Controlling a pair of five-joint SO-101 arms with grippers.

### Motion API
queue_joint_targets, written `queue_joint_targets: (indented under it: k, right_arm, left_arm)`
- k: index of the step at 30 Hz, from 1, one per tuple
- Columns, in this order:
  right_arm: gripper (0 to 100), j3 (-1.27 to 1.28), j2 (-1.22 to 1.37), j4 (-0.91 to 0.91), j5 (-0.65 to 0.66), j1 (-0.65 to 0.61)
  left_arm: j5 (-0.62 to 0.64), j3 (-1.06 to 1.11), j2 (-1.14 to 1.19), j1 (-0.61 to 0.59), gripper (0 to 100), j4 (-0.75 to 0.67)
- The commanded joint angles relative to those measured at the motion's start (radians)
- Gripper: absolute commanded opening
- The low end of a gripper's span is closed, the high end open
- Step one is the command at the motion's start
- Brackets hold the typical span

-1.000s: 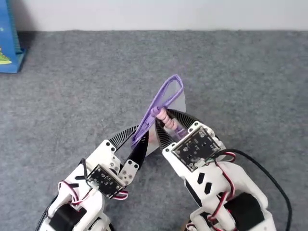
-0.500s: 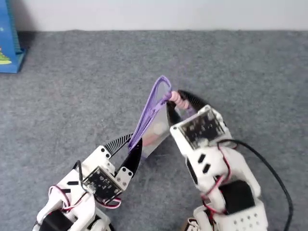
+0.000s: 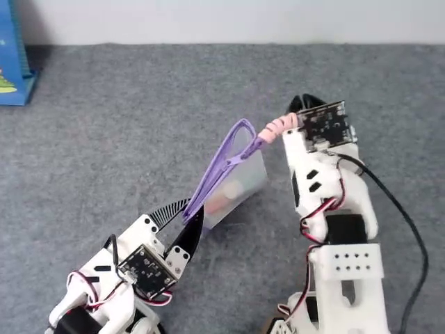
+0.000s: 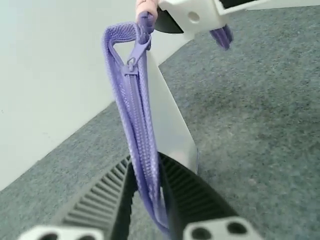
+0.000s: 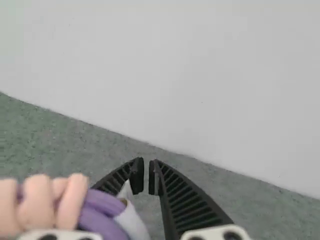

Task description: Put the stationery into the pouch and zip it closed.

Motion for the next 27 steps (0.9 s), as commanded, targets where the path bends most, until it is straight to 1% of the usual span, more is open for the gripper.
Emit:
queue_joint_targets:
  k: [1,6,9,11,14,16,20,24,27]
  right_arm:
    - [0.9,-0.028,0.002,-0.031,-0.012,0.021]
    - [0.9,-0.028,-0.039,0.004,-0.009,0.018]
    - [1.7,-0.037,-0.087,0.117,-0.002,0.018]
    - [6.9,-0.049,-0.119,0.248,0.006,0.018]
    - [19.8,-0.061,-0.170,0.432,0.002,-0.016]
    - [23.2,-0.061,-0.206,0.530,0.009,-0.058]
    - [21.0,-0.064,-0.297,0.677,0.009,-0.142]
    - [20.9,-0.064,-0.390,0.791,0.003,-0.249]
    - [20.9,-0.064,-0.440,0.834,0.003,-0.328]
  left_arm:
    - [-0.012,-0.019,0.002,0.003,1,0.020]
    - [-0.012,-0.018,0.002,0.000,1,0.020]
    - [-0.012,-0.018,0.002,0.000,1,0.020]
    - [-0.012,-0.016,0.002,-0.002,1,0.020]
    - [-0.012,-0.015,0.002,-0.002,1,0.018]
    - [-0.012,-0.015,0.002,-0.002,1,0.015]
    - [-0.012,-0.015,0.002,-0.002,1,0.017]
    - [-0.012,-0.015,0.002,-0.002,1,0.018]
    - [-0.012,-0.015,0.002,-0.002,1,0.017]
